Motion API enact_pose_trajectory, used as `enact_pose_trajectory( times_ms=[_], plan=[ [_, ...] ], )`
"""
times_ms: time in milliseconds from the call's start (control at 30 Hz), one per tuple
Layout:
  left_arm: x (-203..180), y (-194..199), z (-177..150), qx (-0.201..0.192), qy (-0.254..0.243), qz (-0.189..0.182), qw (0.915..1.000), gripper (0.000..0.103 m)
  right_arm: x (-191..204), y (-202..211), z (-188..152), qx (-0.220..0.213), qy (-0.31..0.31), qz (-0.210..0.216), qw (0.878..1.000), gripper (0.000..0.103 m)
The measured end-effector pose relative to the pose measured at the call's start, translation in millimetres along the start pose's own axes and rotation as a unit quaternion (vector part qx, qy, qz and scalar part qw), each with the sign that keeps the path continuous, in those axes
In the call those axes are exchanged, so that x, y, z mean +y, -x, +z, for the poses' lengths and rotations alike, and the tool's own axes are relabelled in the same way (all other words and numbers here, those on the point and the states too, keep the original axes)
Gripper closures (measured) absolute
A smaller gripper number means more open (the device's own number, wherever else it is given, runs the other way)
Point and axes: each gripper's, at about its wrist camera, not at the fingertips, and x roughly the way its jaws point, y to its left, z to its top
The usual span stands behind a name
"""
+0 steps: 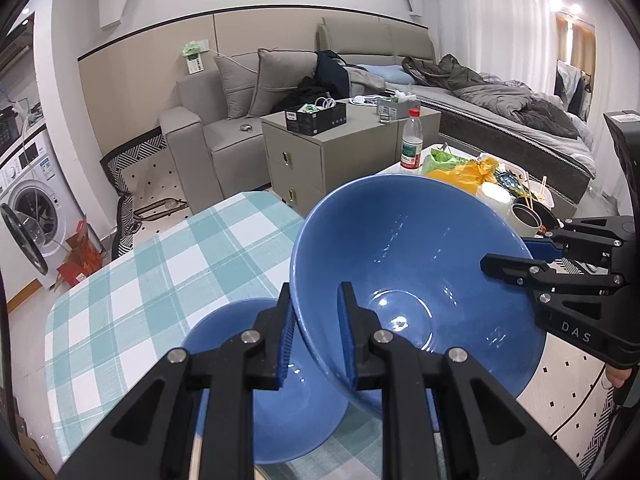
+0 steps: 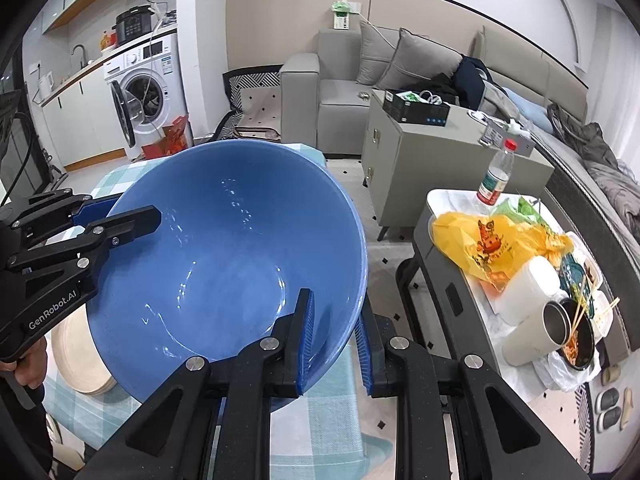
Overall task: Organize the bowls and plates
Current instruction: 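Lift the held blue bowl with both grippers and carry it, then carry the held bowl over the cream plate stack with both grippers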
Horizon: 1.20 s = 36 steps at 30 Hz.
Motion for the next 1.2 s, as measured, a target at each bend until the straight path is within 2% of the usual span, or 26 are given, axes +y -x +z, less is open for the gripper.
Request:
enact_pose_trajectory(
  times_ms=[367,1200],
  plan=[
    [27,13,-9,-0.012,0.015,0.027,0.9995,0.085,32,-2,13,-0.008,0.020,0.017,1.000,0.083],
    [88,28,-49,0.003,0.062,0.075,0.9953,0.085,105,-27,30,-0.005,0.067,0.063,0.996,0.083]
  ],
)
